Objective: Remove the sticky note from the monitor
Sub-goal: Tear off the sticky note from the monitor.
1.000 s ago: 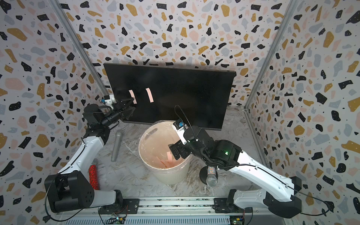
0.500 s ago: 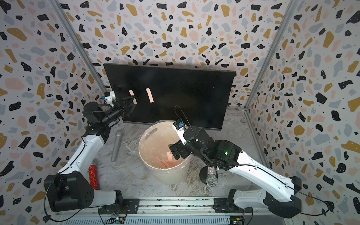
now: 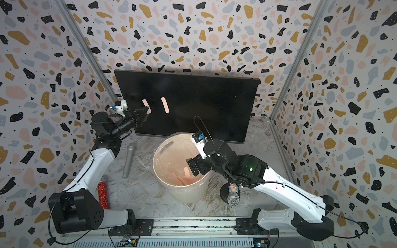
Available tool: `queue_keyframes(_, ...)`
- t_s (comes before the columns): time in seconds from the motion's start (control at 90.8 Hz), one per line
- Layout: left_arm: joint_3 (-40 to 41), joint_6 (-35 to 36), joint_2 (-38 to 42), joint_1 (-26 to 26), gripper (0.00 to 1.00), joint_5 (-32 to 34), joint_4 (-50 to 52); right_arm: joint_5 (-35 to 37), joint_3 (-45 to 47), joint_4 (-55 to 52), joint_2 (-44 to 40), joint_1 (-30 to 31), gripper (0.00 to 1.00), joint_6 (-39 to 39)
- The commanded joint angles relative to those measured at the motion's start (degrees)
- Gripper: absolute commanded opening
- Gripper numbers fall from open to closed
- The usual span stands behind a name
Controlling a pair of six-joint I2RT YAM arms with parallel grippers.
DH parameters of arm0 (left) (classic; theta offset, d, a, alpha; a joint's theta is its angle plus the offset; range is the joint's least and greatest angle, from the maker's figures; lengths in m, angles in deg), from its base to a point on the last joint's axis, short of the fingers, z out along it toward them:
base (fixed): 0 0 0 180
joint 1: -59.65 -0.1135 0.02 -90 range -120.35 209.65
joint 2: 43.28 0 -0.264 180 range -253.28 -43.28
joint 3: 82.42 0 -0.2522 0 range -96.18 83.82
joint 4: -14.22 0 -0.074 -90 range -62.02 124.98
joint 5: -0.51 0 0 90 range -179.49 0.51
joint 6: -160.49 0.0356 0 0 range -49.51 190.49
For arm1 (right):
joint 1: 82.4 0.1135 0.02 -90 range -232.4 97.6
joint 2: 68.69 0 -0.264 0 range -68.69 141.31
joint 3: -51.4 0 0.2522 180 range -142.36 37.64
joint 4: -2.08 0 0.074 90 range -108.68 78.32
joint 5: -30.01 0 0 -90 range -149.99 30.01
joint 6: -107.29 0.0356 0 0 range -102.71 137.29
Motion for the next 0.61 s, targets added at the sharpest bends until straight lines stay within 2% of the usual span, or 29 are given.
queue_keyframes(0.0,-1.72,0.03,0.21,0.27,0.31,-1.06,-2.61,0.17,0.42,0.69,-1.59,0.1,1.0,0.89)
queue_keyframes(0.418,-1.01,2.81,1.75,0.27,0.03,-1.07,1.45,-0.37,1.51,1.6,-2.22,0.06,1.0,1.94)
queue_keyframes(0.595,-0.73,3.62,2.42,0.22,0.0,-1.07,2.49,-0.33,1.8,1.7,-2.5,0.08,1.0,2.13)
